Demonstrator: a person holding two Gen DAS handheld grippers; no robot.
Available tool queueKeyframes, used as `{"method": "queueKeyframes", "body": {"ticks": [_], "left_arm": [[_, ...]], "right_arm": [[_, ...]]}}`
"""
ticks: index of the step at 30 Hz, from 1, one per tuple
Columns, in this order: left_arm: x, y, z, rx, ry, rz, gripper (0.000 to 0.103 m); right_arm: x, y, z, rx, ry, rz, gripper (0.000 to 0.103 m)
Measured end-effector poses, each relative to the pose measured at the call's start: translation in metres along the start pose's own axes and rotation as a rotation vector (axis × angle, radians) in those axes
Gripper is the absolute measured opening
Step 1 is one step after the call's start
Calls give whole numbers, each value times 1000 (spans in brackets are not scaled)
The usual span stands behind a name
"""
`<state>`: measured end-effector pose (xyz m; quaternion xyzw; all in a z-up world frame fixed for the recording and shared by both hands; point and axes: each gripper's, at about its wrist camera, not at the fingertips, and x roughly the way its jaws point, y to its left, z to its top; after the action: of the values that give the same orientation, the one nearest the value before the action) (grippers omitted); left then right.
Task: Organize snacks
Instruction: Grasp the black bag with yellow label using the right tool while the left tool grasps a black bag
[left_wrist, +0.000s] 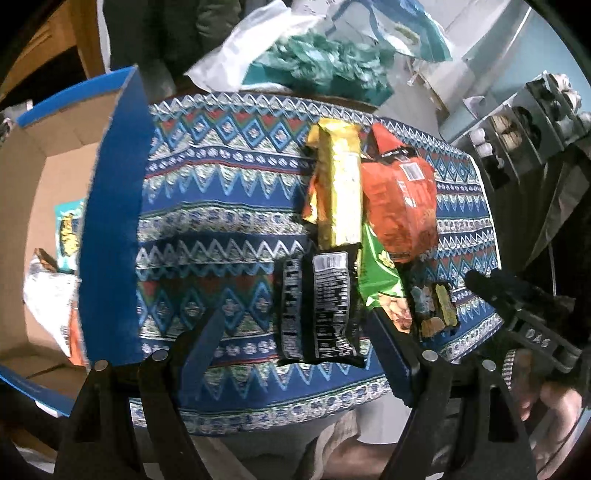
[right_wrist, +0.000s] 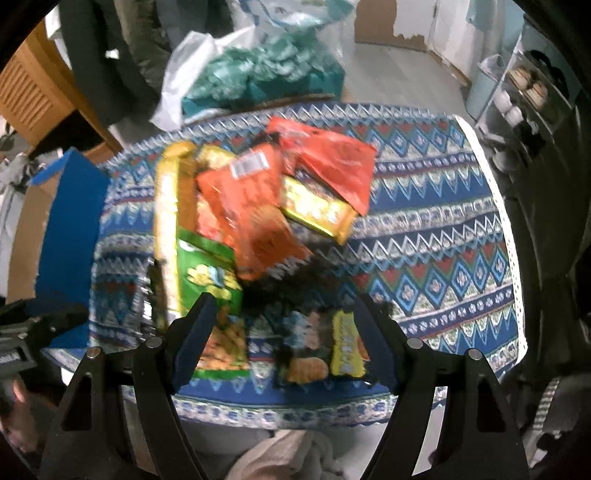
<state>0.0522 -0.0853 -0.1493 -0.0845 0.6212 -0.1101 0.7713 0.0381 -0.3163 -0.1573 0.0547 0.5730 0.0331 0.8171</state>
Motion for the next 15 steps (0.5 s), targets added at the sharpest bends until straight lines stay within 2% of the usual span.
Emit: {"method": "queueKeyframes", "body": {"ticks": [7, 15], "left_arm": [[20, -11, 5, 3, 36, 4, 83], [49, -17, 8, 6, 91, 19, 83]], "right_arm": [[35, -27, -14, 52, 103, -18, 75], [65, -35, -23, 67, 170, -20, 76]]}}
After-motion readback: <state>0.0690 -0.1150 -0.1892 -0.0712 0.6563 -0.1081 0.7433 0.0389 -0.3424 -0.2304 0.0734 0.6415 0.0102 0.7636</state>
